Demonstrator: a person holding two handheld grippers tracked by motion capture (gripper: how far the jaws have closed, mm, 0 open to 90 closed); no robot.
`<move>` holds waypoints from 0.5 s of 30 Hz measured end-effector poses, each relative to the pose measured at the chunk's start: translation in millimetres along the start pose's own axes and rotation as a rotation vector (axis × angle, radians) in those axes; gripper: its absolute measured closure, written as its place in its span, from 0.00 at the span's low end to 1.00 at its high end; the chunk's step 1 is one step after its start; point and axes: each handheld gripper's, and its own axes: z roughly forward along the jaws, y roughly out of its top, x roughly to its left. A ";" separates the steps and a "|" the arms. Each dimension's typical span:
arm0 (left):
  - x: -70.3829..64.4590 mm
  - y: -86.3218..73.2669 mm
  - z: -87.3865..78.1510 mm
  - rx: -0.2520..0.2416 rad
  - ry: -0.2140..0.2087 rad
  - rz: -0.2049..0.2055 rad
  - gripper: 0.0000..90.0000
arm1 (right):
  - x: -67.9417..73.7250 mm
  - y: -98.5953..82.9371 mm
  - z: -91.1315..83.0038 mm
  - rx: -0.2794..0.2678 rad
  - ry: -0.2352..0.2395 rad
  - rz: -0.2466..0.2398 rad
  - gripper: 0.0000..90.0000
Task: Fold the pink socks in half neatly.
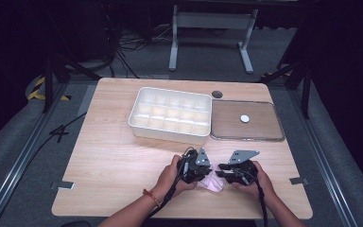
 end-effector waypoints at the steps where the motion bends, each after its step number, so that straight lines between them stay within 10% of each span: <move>1: -0.1 0.4 0.8 -0.001 0.002 -0.003 0.91 | -0.3 -0.4 0.6 -0.004 0.003 0.003 0.77; 15: 11.5 4.8 -26.2 -0.111 0.018 -0.069 0.74 | -0.7 -1.7 0.3 -0.011 0.009 0.001 0.78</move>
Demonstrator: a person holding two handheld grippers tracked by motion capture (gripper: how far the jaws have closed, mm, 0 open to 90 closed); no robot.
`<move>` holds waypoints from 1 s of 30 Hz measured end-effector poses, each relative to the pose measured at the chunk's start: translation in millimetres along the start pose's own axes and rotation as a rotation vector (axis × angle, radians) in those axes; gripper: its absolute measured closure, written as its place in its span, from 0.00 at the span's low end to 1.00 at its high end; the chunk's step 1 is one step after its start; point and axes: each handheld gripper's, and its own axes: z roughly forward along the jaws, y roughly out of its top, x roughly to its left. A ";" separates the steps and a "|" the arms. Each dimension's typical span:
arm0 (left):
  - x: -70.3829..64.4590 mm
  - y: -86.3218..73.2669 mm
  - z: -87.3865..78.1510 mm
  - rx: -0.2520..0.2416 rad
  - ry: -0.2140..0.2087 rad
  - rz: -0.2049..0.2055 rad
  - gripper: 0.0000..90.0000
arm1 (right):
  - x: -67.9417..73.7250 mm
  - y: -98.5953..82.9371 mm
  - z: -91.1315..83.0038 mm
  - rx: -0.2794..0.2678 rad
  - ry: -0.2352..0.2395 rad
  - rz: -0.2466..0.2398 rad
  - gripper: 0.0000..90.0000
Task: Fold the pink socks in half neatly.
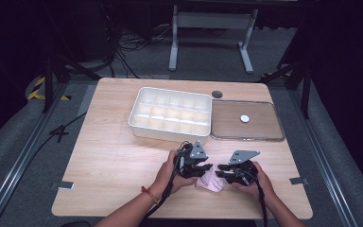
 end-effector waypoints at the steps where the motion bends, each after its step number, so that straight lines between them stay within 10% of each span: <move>1: 0.6 -0.2 -4.9 -0.005 0.002 0.000 0.75 | 0.0 0.0 0.0 0.000 0.000 0.000 0.78; 17: -14.2 -40.8 -5.0 0.137 -0.033 0.121 0.81 | 0.7 -0.8 0.1 -0.004 0.000 0.006 0.79; 30: -17.7 -48.3 7.0 0.136 -0.020 0.111 0.78 | 0.6 0.0 -1.0 0.002 -0.015 -0.001 0.72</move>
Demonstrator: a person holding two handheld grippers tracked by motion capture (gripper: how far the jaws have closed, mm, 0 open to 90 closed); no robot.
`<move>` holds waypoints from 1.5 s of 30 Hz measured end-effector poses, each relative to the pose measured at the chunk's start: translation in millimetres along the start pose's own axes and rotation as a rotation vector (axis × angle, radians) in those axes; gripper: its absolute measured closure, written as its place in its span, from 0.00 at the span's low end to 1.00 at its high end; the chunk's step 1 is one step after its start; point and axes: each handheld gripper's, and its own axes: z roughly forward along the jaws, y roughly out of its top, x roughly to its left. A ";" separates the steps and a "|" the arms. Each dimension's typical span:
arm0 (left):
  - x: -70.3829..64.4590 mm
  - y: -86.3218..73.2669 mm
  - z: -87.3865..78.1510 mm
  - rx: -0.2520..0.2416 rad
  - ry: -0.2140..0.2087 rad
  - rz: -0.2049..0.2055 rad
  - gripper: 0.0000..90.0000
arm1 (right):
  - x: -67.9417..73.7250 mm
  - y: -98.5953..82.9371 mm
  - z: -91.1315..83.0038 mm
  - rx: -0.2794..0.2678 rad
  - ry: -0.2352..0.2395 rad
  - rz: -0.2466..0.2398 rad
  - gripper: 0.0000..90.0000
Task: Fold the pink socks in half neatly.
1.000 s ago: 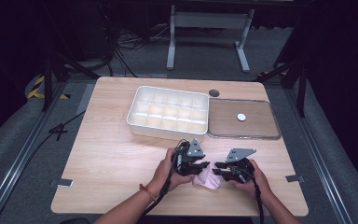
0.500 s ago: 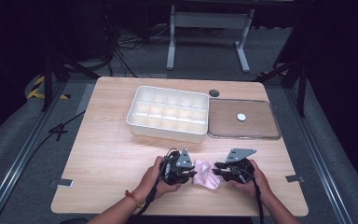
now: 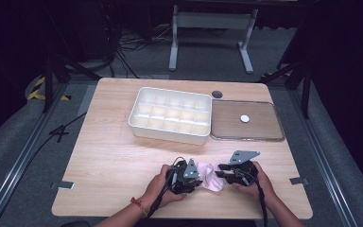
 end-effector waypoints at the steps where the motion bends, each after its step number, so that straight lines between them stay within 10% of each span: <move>1: 1.1 -0.3 0.2 -0.002 -0.004 0.000 0.78 | -0.7 0.4 -1.0 -0.003 0.001 0.004 0.71; 15: 5.7 -5.8 1.8 -0.031 -0.037 -0.043 0.77 | 9.8 33.0 -26.4 -0.160 0.005 0.010 0.72; 33: 4.5 -5.8 1.7 -0.031 -0.028 -0.037 0.77 | 22.2 51.5 -8.0 -0.082 0.048 -0.044 0.69; 45: 4.8 -6.0 1.8 -0.033 -0.031 -0.039 0.77 | 22.5 55.3 -12.4 -0.130 0.063 0.004 0.63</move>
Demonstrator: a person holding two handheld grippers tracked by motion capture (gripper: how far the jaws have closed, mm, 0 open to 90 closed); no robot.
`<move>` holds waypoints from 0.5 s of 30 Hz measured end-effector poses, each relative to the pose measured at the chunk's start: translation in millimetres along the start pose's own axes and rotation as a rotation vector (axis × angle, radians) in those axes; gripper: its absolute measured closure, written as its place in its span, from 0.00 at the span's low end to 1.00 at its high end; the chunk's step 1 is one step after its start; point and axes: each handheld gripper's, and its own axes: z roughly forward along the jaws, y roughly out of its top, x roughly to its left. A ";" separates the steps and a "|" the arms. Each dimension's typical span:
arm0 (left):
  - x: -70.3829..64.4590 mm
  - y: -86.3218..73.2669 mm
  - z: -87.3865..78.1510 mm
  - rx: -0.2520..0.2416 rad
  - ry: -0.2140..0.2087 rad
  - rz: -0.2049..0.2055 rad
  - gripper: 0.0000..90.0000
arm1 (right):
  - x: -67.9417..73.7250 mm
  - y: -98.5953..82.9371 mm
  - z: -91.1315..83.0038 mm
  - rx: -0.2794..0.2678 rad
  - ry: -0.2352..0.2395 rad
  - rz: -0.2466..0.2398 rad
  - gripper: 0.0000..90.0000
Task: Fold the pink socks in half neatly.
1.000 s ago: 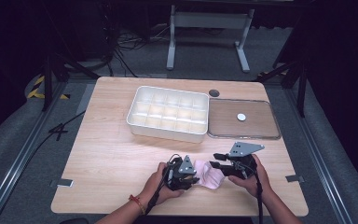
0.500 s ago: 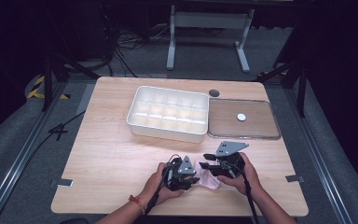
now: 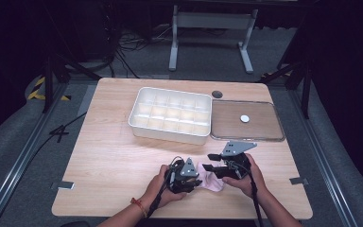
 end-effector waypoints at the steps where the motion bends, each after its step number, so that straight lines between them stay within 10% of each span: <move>1: -0.3 -0.1 -0.2 0.002 0.001 -0.001 0.77 | 1.2 -0.1 2.1 0.012 0.001 -0.004 0.63; 15: 0.9 -0.3 0.3 -0.007 0.004 -0.006 0.75 | -7.8 -26.7 0.7 0.198 -0.015 -0.055 0.66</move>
